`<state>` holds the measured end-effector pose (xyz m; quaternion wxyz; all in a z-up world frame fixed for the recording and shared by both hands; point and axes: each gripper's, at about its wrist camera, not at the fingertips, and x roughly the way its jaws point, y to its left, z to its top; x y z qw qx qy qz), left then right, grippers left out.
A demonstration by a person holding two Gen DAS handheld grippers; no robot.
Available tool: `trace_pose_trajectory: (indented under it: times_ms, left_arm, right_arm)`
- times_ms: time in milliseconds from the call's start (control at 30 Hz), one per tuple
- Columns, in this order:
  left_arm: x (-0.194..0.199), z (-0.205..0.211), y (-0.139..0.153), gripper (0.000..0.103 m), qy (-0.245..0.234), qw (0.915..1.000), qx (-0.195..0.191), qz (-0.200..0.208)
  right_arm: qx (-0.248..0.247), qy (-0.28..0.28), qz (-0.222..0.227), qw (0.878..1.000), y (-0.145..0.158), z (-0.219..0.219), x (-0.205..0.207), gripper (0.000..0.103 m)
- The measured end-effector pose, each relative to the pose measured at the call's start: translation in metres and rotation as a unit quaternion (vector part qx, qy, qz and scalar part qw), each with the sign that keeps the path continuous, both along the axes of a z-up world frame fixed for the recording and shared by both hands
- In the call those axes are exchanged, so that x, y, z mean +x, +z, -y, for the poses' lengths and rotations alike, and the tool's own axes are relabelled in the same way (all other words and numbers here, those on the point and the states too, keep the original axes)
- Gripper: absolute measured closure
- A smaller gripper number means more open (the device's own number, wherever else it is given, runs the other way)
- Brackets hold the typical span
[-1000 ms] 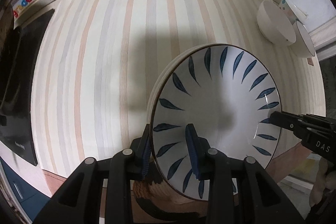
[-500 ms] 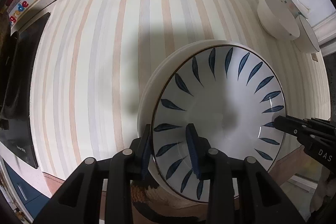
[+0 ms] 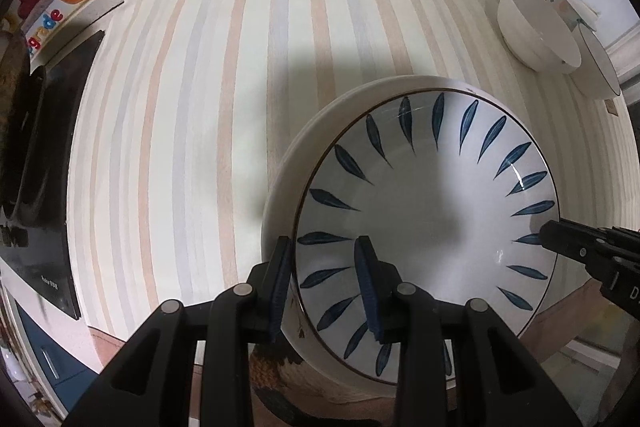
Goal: Organize plates and bowls
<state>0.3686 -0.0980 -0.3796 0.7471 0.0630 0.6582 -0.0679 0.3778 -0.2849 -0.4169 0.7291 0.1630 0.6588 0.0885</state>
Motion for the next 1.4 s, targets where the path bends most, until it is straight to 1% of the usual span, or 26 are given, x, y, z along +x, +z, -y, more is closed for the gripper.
trace_pose_trajectory:
  times_ms: [167,233,333,400,500,667,767,833,900,933,967,1000,1033,1100,1133,1200,1233,1267,1300,1333,1367,1400]
  left_arm:
    - [-0.005,-0.002,0.000,0.074,0.013,0.9999,0.000,-0.001]
    - [-0.004,-0.002,0.004,0.074,0.019,0.9998,0.000,-0.002]
    - [-0.006,-0.004,0.007,0.074,0.027,0.9996,0.000,0.000]
    - [-0.010,-0.005,0.011,0.074,0.033,0.9994,-0.001,0.004]
    - [-0.013,-0.008,0.019,0.074,0.039,0.9991,-0.003,0.014]
    - [-0.033,-0.010,0.049,0.073,0.038,0.9982,-0.001,0.046]
    - [-0.049,-0.014,0.075,0.073,0.037,0.9967,-0.006,0.071]
    - [-0.058,-0.018,0.093,0.073,0.034,0.9954,-0.014,0.089]
    - [-0.068,-0.021,0.109,0.073,0.032,0.9940,-0.017,0.103]
    - [-0.073,-0.025,0.119,0.072,0.032,0.9931,-0.025,0.110]
    - [-0.079,-0.027,0.127,0.071,0.033,0.9924,-0.029,0.115]
    - [-0.084,-0.029,0.135,0.071,0.034,0.9917,-0.032,0.120]
    - [-0.092,-0.030,0.146,0.070,0.033,0.9904,-0.037,0.129]
    - [-0.103,-0.030,0.163,0.066,0.028,0.9885,-0.038,0.144]
    - [-0.112,-0.030,0.173,0.064,0.023,0.9868,-0.038,0.156]
    - [-0.126,-0.028,0.186,0.055,0.009,0.9847,-0.035,0.171]
    - [-0.133,-0.028,0.191,0.049,0.004,0.9838,-0.036,0.175]
    - [-0.138,-0.028,0.195,0.040,0.001,0.9835,-0.037,0.177]
    - [-0.142,-0.029,0.198,0.037,-0.001,0.9834,-0.040,0.177]
    - [-0.147,-0.031,0.201,0.030,-0.001,0.9832,-0.044,0.177]
    - [-0.151,-0.032,0.204,0.025,0.000,0.9830,-0.046,0.178]
    - [-0.156,-0.034,0.207,0.025,0.002,0.9827,-0.047,0.179]
  right_arm:
    - [-0.016,0.008,0.005,1.000,0.006,0.000,0.001,0.088]
    - [-0.025,0.011,0.013,1.000,0.011,-0.001,0.003,0.088]
    - [-0.052,0.015,0.032,0.998,0.023,-0.002,0.007,0.087]
    - [-0.057,0.023,0.038,0.997,0.029,-0.004,0.008,0.084]
    - [-0.063,0.042,0.035,0.997,0.030,-0.012,0.006,0.079]
    - [-0.072,0.047,0.036,0.996,0.033,-0.014,-0.006,0.077]
    - [-0.071,0.040,0.049,0.995,0.045,-0.015,-0.018,0.070]
    - [-0.075,0.034,0.065,0.994,0.061,-0.015,-0.030,0.068]
    - [-0.081,0.028,0.084,0.993,0.079,-0.016,-0.043,0.063]
    - [-0.082,0.026,0.093,0.992,0.088,-0.018,-0.050,0.062]
    - [-0.084,0.024,0.101,0.991,0.098,-0.021,-0.057,0.059]
    - [-0.085,0.021,0.111,0.990,0.110,-0.023,-0.064,0.054]
    - [-0.085,0.018,0.121,0.989,0.122,-0.025,-0.072,0.051]
    - [-0.087,0.013,0.139,0.986,0.143,-0.029,-0.087,0.040]
    - [-0.086,0.010,0.149,0.985,0.155,-0.031,-0.097,0.037]
    - [-0.089,0.007,0.169,0.982,0.174,-0.037,-0.114,0.027]
    - [-0.092,0.006,0.174,0.980,0.182,-0.040,-0.122,0.026]
    - [-0.094,0.004,0.177,0.980,0.188,-0.042,-0.128,0.022]
    - [-0.095,0.003,0.182,0.979,0.194,-0.044,-0.136,0.019]
    - [-0.096,-0.001,0.189,0.977,0.201,-0.046,-0.144,0.017]
    - [-0.099,-0.004,0.194,0.976,0.206,-0.048,-0.149,0.016]
    - [-0.102,-0.007,0.198,0.975,0.212,-0.049,-0.154,0.015]
